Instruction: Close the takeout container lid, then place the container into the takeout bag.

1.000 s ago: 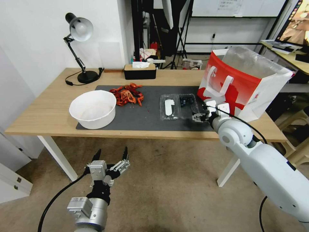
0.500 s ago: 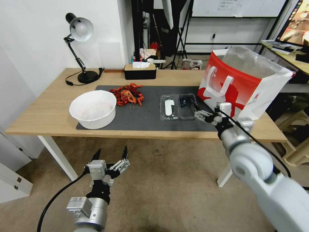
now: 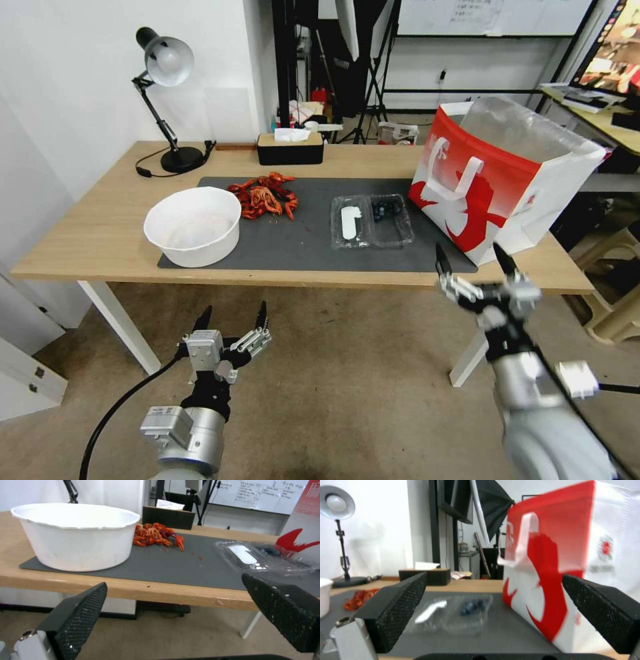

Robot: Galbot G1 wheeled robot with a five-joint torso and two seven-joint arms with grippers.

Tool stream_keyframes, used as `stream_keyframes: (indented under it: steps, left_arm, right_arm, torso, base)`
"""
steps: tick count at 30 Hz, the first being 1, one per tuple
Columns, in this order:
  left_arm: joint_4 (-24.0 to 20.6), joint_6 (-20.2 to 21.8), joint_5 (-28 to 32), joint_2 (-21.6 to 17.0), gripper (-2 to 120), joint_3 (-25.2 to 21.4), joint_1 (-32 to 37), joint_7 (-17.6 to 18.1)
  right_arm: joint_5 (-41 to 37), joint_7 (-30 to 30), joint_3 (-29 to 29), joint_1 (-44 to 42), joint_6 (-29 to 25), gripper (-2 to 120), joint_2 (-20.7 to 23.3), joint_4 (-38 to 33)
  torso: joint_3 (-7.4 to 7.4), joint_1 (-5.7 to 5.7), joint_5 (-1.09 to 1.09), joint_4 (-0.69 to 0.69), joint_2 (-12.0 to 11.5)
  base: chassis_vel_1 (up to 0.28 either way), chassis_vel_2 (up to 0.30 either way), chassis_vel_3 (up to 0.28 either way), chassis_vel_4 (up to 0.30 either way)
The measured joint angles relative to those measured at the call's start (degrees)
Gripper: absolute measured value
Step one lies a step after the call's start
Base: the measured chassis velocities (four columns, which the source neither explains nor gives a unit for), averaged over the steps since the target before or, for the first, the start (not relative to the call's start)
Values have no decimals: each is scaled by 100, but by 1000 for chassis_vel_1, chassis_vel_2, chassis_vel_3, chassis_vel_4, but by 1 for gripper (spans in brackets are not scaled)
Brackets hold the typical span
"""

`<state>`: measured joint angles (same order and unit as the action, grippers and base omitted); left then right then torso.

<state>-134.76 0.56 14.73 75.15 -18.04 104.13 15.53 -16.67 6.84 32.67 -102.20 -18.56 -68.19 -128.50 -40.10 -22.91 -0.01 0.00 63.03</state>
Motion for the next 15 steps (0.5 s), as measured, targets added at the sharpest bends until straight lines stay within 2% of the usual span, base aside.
stream_keyframes:
  steps: [6, 15]
  left_arm:
    - [6, -11, 0, 9, 100, 10, 9, -3]
    - [-19, -14, -16, 44, 100, 10, 30, -3]
  right_arm:
    - [80, -272, 69, -321, -419, 100, -264, 326]
    - [77, -326, -23, -357, -503, 100, -360, 581]
  torso:
    - [0, 0, 1, 0, 0]
    - [-1, 0, 1, 0, 0]
  base:
    - [0, 0, 0, 0]
    - [0, 0, 0, 0]
